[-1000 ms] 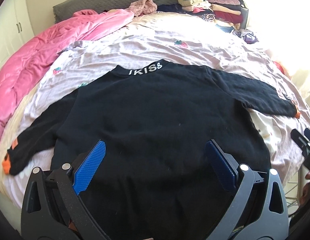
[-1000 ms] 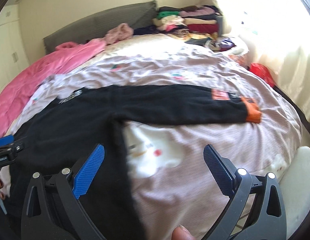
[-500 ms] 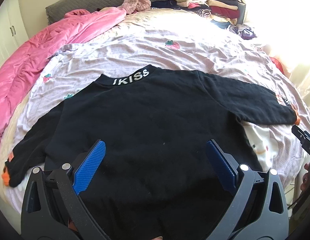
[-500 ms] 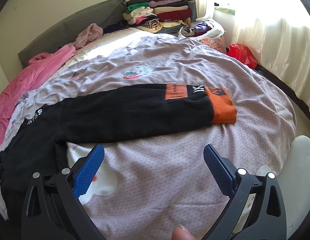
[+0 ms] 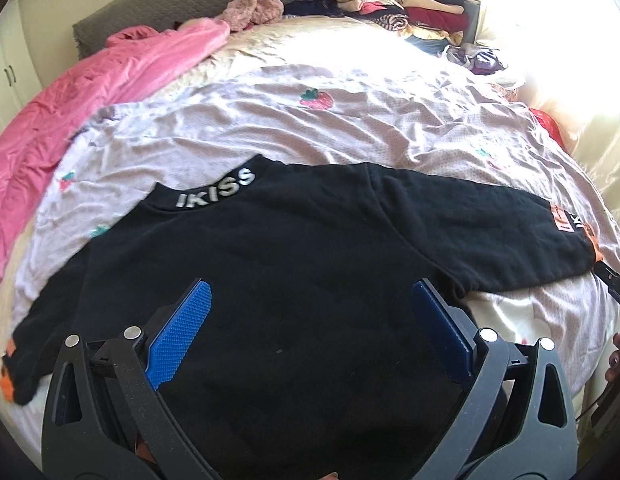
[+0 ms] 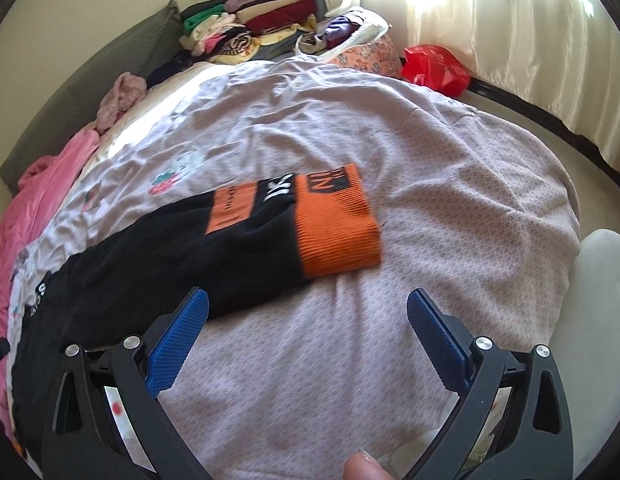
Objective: Fold small clothes
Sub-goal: 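Move the right tool to the orange sleeve cuff and grasp it, then carry the sleeve across the sweatshirt body with the right tool and release it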
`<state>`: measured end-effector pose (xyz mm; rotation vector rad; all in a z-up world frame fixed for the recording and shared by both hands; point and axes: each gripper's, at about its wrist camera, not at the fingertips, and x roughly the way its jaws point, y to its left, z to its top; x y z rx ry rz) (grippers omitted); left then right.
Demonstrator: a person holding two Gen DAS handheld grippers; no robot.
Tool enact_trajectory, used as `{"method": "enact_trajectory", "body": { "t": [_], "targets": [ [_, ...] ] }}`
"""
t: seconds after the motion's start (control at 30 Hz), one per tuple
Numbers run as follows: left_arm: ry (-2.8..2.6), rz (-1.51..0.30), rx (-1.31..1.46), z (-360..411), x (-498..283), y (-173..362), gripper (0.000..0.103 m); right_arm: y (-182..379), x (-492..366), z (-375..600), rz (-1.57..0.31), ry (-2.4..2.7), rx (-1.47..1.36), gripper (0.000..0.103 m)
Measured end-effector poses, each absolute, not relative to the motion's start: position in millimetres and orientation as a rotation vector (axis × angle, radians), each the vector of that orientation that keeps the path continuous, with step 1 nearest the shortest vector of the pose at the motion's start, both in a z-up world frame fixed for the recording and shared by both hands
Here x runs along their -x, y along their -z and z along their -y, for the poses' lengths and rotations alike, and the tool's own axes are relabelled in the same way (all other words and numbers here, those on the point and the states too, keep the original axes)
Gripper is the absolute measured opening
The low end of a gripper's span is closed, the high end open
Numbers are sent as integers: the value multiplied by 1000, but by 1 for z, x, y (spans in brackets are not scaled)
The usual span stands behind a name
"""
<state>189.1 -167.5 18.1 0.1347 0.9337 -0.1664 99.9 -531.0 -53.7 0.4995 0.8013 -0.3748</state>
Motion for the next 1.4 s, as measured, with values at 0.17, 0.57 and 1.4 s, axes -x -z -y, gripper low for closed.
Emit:
{"method": "enact_trajectory", "body": {
  "t": [0.17, 0.57, 1.4],
  "targets": [
    [179, -954, -127, 174, -201, 6, 94, 57, -110, 542, -801, 354, -524, 99],
    [176, -976, -113, 164, -212, 50, 94, 63, -144, 556, -757, 309, -551, 47],
    [108, -870, 15, 73, -192, 10, 94, -65, -183, 370, -480, -119, -312, 13]
  ]
}}
